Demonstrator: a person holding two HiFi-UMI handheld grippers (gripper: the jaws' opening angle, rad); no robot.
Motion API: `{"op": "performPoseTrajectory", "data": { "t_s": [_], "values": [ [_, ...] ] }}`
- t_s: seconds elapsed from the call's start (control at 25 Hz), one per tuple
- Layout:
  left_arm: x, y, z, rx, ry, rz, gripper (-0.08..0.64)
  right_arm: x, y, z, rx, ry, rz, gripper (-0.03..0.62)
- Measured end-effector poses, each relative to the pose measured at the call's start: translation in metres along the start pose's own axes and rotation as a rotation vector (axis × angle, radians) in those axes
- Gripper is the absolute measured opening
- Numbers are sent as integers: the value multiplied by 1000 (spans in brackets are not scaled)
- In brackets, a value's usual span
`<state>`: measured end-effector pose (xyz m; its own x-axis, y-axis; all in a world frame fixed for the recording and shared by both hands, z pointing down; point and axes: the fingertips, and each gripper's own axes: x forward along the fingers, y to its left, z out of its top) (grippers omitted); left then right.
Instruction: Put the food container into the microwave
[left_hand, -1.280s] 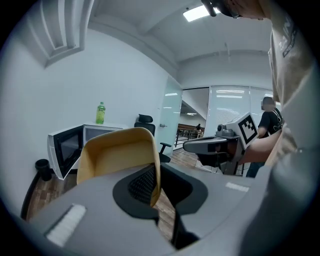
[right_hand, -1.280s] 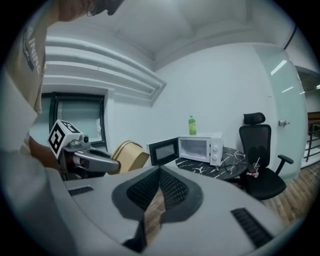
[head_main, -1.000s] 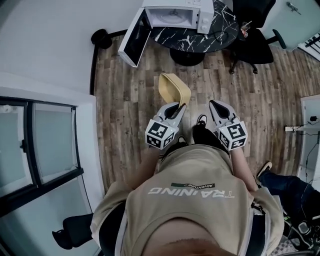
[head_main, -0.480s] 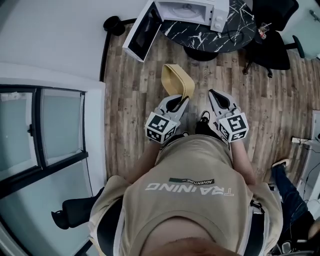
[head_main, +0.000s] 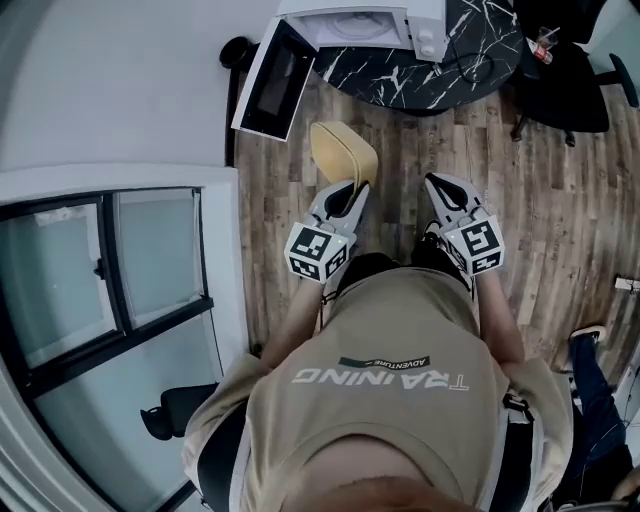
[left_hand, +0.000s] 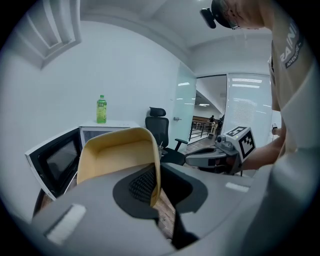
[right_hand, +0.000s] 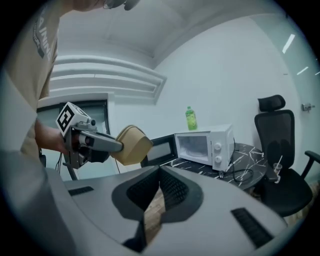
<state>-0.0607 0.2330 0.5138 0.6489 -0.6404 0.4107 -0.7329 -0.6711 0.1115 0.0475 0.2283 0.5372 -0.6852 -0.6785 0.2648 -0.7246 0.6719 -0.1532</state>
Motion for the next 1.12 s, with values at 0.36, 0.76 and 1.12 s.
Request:
{"op": "performPoseTrajectory", "data": {
  "t_s": [0.36,0.76,1.12],
  "values": [
    [36,20,10,6,52,31,29,34,-36,-1,-21,44,62,9],
    [59,85,13,5,30,-20,29,105,-47,11,2,56,60,9],
    [76,156,35,67,4,-142,29,166,-49,64,16,19,-61,9]
  ]
}}
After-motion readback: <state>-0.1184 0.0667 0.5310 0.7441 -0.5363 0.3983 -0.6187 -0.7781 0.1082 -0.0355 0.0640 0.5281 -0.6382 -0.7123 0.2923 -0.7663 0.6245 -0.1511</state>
